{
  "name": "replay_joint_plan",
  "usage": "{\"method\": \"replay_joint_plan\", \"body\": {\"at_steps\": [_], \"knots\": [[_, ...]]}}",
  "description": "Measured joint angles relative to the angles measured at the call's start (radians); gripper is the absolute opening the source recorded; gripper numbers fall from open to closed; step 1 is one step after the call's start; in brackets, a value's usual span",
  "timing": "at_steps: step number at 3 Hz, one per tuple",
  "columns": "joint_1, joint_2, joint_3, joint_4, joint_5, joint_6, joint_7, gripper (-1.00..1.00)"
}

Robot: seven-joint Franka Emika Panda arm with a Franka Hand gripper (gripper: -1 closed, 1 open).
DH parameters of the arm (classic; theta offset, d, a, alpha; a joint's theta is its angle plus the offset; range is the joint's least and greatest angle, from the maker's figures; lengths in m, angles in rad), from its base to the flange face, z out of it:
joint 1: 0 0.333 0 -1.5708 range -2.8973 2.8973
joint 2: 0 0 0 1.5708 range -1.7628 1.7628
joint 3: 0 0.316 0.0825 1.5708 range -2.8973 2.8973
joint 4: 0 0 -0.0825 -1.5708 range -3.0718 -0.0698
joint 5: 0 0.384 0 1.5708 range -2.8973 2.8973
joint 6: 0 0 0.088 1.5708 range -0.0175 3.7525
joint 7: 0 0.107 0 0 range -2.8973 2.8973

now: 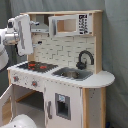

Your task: Play with the kitchen

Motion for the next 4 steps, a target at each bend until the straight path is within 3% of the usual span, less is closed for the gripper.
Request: {"method": "replay_joint_plan", "body": {"at_steps": [1, 2, 4], "knots": [[-0.010, 0.003, -0.031, -0.049, 0.000, 0.077, 0.029, 1.00], [-0.013, 0.003, -0.032, -0.055, 0.000, 0.089, 0.034, -1.00], [-0.121, 0.026, -0.061, -0.085, 0.000, 0.248, 0.060, -1.00]]}}
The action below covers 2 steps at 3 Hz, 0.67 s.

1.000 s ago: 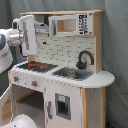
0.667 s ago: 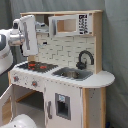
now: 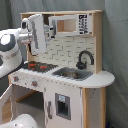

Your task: Play with the kitchen

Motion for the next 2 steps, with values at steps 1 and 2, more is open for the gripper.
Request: {"method": "replay_joint_plan", "body": {"at_steps": [1, 2], "knots": [[-0.058, 0.015, -0.018, 0.001, 0.000, 0.092, 0.000, -1.00], [-0.093, 0.042, -0.020, 0.003, 0.003, 0.199, 0.000, -1.00]]}}
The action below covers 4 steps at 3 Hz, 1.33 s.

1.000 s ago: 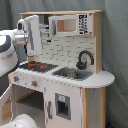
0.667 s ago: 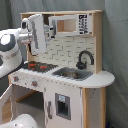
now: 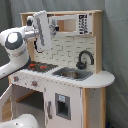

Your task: Play with the kitchen

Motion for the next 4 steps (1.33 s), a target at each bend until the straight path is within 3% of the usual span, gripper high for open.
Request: {"method": "replay_joint_plan", "body": {"at_steps": [4], "knots": [[-0.011, 0.191, 0.000, 0.000, 0.014, 0.355, 0.057, -1.00]]}}
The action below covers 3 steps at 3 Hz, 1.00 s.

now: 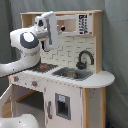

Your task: Play with the kitchen

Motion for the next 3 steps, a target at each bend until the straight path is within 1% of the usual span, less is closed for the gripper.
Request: {"method": "replay_joint_plan", "body": {"at_steps": [1, 2, 3], "knots": [[0.000, 0.057, 0.005, 0.005, 0.000, 0.083, 0.014, -1.00], [0.000, 0.129, 0.041, 0.050, 0.000, 0.125, 0.021, -1.00], [0.000, 0.204, 0.078, 0.122, 0.000, 0.126, 0.022, -1.00]]}}
